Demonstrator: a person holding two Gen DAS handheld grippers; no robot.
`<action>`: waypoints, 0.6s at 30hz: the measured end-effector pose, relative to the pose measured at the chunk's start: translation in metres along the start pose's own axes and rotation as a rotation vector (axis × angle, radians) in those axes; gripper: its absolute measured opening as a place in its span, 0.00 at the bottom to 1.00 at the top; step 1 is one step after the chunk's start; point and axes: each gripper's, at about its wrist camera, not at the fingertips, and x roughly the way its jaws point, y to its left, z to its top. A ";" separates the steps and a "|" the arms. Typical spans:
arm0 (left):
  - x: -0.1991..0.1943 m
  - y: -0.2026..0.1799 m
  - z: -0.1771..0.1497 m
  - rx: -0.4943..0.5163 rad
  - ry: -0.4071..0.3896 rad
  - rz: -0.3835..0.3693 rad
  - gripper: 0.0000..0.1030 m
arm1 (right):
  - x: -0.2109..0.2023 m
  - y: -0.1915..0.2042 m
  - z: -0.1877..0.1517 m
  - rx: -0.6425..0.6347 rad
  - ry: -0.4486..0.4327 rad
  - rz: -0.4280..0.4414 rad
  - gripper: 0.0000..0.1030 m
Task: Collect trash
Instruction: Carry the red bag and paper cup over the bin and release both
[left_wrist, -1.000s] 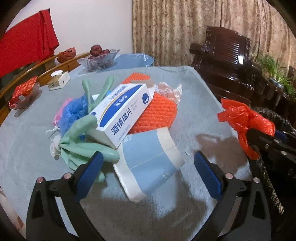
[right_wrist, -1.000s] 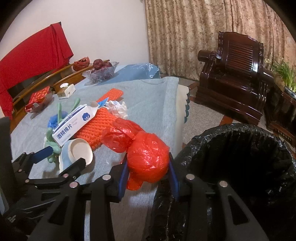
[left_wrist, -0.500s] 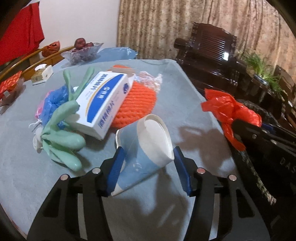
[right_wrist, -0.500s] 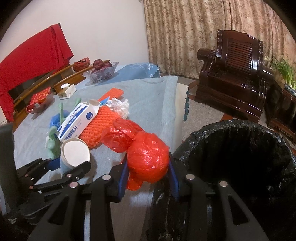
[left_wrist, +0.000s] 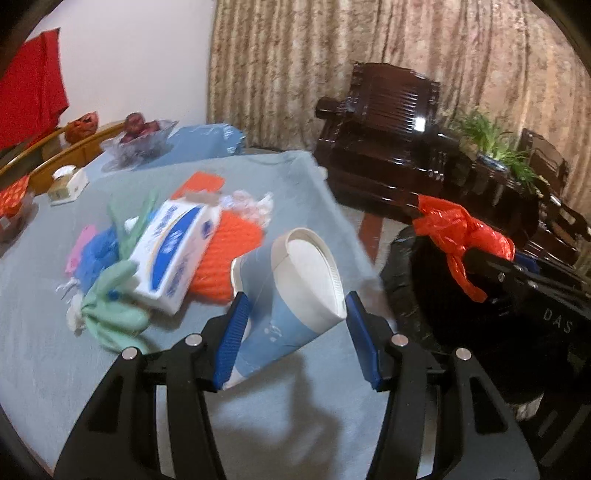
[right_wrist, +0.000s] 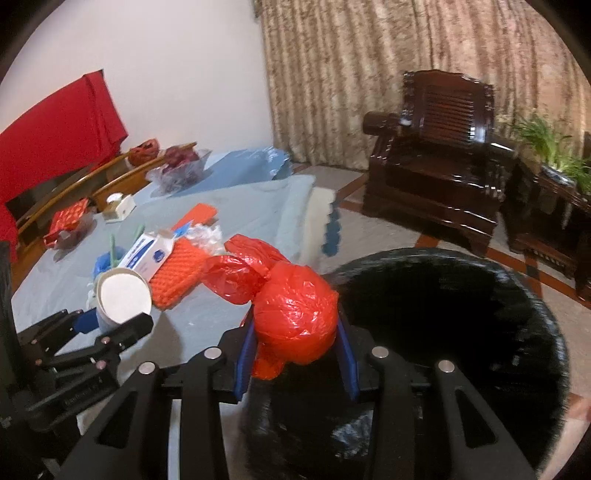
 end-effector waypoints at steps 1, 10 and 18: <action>0.000 -0.004 0.002 0.005 -0.003 -0.010 0.51 | -0.006 -0.006 -0.001 0.008 -0.005 -0.013 0.37; 0.004 -0.073 0.026 0.078 -0.052 -0.156 0.51 | -0.043 -0.070 -0.011 0.104 -0.035 -0.152 0.37; 0.019 -0.133 0.032 0.128 -0.047 -0.271 0.52 | -0.058 -0.114 -0.020 0.164 -0.044 -0.238 0.38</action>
